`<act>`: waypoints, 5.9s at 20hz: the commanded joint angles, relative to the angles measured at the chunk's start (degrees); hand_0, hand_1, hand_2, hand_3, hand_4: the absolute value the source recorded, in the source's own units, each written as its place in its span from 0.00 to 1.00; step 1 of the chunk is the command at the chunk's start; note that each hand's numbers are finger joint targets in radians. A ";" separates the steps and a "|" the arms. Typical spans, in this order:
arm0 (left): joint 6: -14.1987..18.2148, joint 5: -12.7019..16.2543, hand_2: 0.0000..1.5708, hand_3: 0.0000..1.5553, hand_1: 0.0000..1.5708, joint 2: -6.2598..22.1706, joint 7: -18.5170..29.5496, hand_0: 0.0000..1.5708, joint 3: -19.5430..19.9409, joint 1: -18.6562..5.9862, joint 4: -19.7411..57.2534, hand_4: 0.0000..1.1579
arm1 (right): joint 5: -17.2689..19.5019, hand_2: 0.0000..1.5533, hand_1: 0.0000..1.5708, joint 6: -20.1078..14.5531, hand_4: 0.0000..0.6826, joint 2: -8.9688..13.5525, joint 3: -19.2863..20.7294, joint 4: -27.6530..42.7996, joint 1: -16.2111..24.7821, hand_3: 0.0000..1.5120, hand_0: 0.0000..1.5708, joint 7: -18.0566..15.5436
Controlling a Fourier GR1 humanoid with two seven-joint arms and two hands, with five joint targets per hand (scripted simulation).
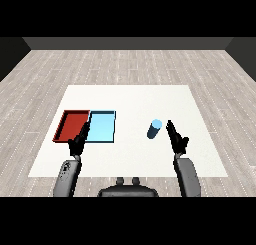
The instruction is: Pick the blue can and put it in the blue box
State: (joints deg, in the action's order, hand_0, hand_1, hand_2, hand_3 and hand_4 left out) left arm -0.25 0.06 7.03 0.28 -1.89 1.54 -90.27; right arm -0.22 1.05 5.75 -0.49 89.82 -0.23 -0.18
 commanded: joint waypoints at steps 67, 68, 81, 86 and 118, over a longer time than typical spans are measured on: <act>2.13 -1.43 0.00 0.00 0.00 -5.59 22.76 0.00 2.60 1.37 -1.07 0.00 | -9.42 0.00 0.00 5.17 0.00 -1.69 11.73 -52.90 -29.14 0.00 0.00 -27.03; 0.67 0.62 0.00 0.00 0.00 -4.62 22.03 0.00 4.00 2.76 -2.09 0.00 | -10.12 0.00 0.00 3.05 0.00 -3.31 10.19 -44.82 -27.08 0.00 0.00 -20.91; -0.43 1.90 0.00 0.00 0.00 -3.32 21.13 0.00 5.98 -1.08 0.69 0.00 | -9.78 0.00 0.00 5.20 0.00 -1.26 11.47 -59.24 -33.07 0.00 0.00 -28.95; 0.63 -0.12 0.00 0.00 0.00 -4.56 25.55 0.00 5.02 -1.01 4.97 0.00 | -11.26 0.00 0.00 6.68 0.00 0.76 12.33 -58.42 -34.83 0.00 0.00 -26.48; -2.54 0.39 0.00 0.00 0.00 -5.94 22.01 0.00 -0.32 1.24 0.16 0.00 | -3.82 0.95 0.92 -9.09 0.78 -4.58 1.13 -29.92 -27.59 0.91 0.92 -18.06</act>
State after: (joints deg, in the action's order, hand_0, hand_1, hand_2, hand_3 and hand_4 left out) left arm -0.86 -0.72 1.38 22.46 -1.03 1.06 -88.78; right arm -4.43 -8.11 1.47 2.66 52.48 -30.05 -21.67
